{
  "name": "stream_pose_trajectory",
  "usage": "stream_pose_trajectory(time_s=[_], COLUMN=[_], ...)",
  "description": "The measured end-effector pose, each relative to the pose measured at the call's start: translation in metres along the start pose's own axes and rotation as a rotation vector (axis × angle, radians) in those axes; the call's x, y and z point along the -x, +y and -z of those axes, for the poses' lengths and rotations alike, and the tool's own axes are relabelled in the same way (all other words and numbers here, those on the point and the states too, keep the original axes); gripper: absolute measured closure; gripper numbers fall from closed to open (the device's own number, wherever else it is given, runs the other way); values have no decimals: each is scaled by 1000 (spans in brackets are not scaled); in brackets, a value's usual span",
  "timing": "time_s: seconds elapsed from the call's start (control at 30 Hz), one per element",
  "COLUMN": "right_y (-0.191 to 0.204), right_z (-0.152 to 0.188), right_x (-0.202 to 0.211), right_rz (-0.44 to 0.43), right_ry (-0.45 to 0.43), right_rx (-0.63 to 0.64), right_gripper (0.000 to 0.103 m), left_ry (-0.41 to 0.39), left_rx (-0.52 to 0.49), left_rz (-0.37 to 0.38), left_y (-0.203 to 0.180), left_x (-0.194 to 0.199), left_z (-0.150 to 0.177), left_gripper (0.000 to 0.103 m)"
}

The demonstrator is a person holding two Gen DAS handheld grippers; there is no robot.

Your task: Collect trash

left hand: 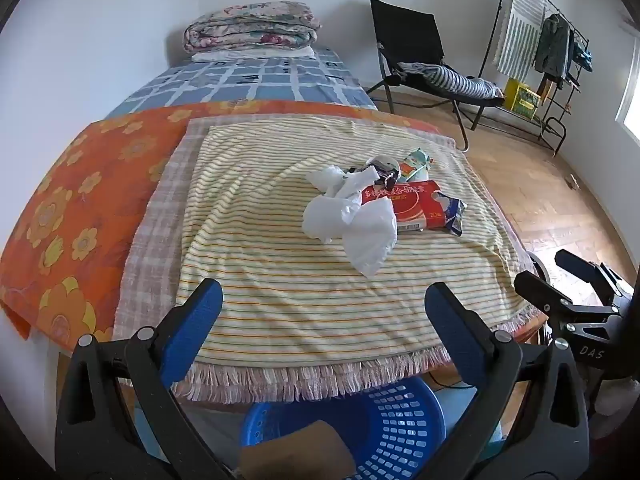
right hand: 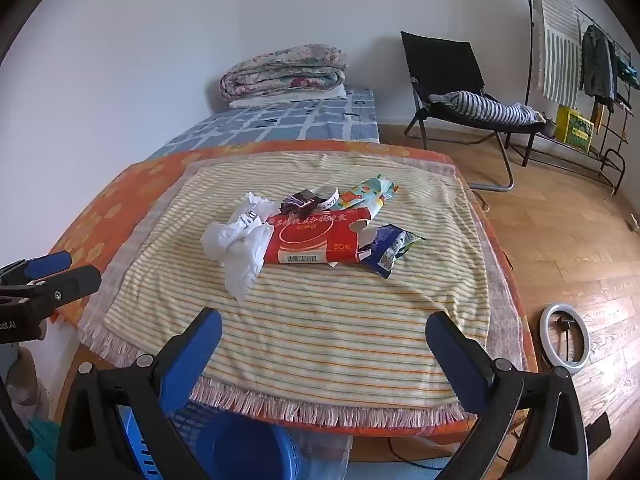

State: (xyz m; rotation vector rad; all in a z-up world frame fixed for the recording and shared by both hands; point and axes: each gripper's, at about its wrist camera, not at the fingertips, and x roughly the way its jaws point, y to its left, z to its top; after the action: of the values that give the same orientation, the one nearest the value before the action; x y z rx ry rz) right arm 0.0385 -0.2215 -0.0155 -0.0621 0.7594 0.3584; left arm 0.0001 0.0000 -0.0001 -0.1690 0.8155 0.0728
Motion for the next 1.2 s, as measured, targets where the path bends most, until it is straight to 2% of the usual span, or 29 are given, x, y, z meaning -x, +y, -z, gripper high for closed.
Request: stream_pose_trajectory(time_s=[1.2], right_y=[-3], right_z=[2], right_x=[1], right_rz=[-3], right_ry=[1], right_rx=[-11], right_gripper=[0], left_ry=[-12], left_rx=[-15], left_rz=[-20], left_y=[-2], left_x=[1], left_z=[0], left_gripper=[0])
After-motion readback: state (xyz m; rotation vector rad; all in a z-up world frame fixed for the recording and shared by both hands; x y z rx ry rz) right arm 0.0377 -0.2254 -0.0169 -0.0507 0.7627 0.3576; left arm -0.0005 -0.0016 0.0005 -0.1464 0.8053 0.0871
